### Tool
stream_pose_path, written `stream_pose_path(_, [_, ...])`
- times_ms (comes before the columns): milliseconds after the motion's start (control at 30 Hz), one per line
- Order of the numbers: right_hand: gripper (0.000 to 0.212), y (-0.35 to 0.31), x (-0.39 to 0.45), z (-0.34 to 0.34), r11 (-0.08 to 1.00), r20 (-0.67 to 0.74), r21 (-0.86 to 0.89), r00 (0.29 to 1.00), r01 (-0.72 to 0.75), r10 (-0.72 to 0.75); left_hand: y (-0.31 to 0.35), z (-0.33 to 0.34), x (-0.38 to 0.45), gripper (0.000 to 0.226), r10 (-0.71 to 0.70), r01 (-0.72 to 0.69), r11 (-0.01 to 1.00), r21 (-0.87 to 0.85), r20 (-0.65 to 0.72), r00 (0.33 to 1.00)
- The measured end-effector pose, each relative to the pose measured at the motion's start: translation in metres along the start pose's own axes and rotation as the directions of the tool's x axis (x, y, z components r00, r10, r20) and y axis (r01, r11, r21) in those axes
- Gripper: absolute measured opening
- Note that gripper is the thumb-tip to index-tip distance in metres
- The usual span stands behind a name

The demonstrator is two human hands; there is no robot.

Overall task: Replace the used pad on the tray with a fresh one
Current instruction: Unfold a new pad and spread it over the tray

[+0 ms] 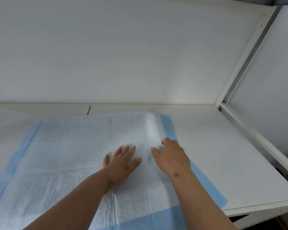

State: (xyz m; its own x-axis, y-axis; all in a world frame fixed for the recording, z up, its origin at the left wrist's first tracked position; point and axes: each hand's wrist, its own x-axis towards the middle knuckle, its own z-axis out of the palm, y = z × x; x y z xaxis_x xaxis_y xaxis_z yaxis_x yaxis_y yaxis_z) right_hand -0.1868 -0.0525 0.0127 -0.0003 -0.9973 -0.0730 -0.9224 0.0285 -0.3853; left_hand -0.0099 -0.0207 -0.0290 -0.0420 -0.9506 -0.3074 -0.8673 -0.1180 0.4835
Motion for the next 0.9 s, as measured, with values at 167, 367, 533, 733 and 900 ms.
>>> stream_pose_path(167, [0.031, 0.006, -0.003, 0.014, 0.965, -0.097, -0.258, 0.993, 0.043, -0.07, -0.001, 0.001, -0.002, 0.059, 0.015, -0.015, 1.0, -0.012, -0.007, 1.0])
stream_pose_path(367, [0.028, -0.005, -0.006, 0.006, 0.971, -0.076, -0.226, 0.992, 0.081, -0.101, -0.001, -0.001, -0.007, 0.057, 0.039, -0.045, 0.988, -0.146, -0.045, 0.998])
stream_pose_path(533, [0.036, -0.025, -0.011, -0.005, 0.988, -0.032, 0.043, 0.989, 0.147, -0.146, -0.006, -0.01, -0.016, 0.052, -0.016, -0.051, 0.752, -0.658, -0.095, 0.995])
stream_pose_path(733, [0.044, -0.052, -0.019, -0.02, 0.881, 0.095, 0.444, 0.97, 0.161, -0.225, -0.017, -0.016, -0.024, 0.075, -0.094, 0.006, 0.507, -0.862, -0.048, 0.994])
stream_pose_path(900, [0.017, -0.047, -0.015, -0.021, 0.422, 0.24, 0.895, 0.954, -0.146, -0.18, -0.018, -0.019, -0.026, 0.091, -0.118, 0.012, 0.526, -0.85, -0.059, 0.991])
